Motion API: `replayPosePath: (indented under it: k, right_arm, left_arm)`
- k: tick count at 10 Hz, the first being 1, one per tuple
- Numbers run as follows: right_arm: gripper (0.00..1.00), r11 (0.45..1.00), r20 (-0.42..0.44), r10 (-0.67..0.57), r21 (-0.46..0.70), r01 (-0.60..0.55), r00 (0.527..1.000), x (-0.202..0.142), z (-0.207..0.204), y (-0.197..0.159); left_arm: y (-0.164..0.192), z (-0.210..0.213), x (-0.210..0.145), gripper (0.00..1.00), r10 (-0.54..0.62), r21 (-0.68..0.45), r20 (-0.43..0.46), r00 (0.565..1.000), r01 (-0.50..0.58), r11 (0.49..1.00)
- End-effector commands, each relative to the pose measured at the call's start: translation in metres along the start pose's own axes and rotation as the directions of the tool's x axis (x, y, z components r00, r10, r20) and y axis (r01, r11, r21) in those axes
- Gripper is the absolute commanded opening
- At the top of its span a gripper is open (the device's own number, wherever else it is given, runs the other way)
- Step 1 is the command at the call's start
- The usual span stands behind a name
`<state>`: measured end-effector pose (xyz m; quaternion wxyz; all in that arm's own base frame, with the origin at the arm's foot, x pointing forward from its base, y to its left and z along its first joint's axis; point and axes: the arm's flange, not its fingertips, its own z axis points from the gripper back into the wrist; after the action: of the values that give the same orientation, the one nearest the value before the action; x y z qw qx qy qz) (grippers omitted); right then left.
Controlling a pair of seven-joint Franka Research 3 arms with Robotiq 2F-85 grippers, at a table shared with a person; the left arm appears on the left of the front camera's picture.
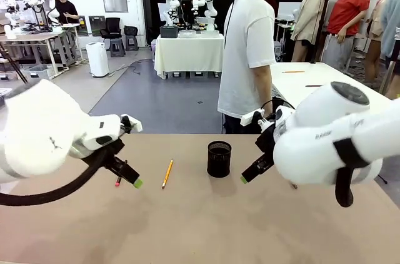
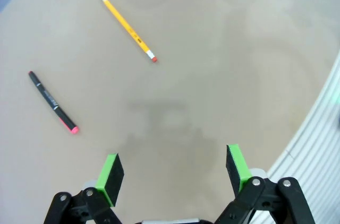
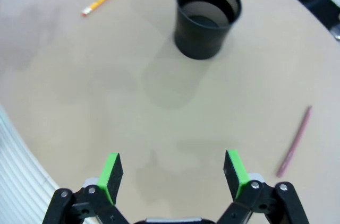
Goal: Place the pens into the pen holder.
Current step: Pick up a writing instrument from the table and place it into the Pen holder.
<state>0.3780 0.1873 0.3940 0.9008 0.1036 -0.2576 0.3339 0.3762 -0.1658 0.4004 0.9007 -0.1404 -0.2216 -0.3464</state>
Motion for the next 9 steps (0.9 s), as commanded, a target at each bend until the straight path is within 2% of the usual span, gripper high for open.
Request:
replayPosePath:
  k: [1, 2, 4, 5, 7, 9]
  right_arm:
    - [1.0, 0.989, 0.02, 0.031, 0.141, -0.034, 0.999, 0.004, 0.035, -0.031]
    - [1.0, 0.98, 0.038, 0.069, 0.184, -0.075, 0.997, 0.008, 0.056, -0.039]
    - [1.0, 0.967, 0.064, 0.099, 0.229, -0.111, 0.993, 0.014, 0.102, -0.059]
    - [1.0, 0.96, 0.07, 0.118, 0.248, -0.132, 0.99, 0.019, 0.119, -0.071]
    - [1.0, 0.967, 0.074, 0.118, 0.217, -0.132, 0.99, 0.032, 0.155, -0.096]
    - [1.0, 0.964, 0.122, 0.118, 0.226, -0.143, 0.986, 0.036, 0.189, -0.119]
  left_arm:
    - [0.03, 0.025, -0.008, 1.0, -0.018, -0.085, 0.032, 0.999, 0.021, 0.996]
    - [0.035, 0.041, -0.006, 1.0, -0.022, -0.112, 0.071, 0.997, 0.03, 0.993]
    - [0.051, 0.084, -0.005, 1.0, -0.085, -0.072, 0.171, 0.982, 0.098, 0.993]
    - [0.06, 0.101, -0.004, 1.0, -0.086, -0.049, 0.211, 0.974, 0.098, 0.994]
    - [0.072, 0.137, 0.004, 1.0, -0.108, 0.022, 0.23, 0.967, 0.106, 0.994]
    - [0.083, 0.161, 0.013, 1.0, -0.099, 0.095, 0.24, 0.966, 0.078, 0.992]
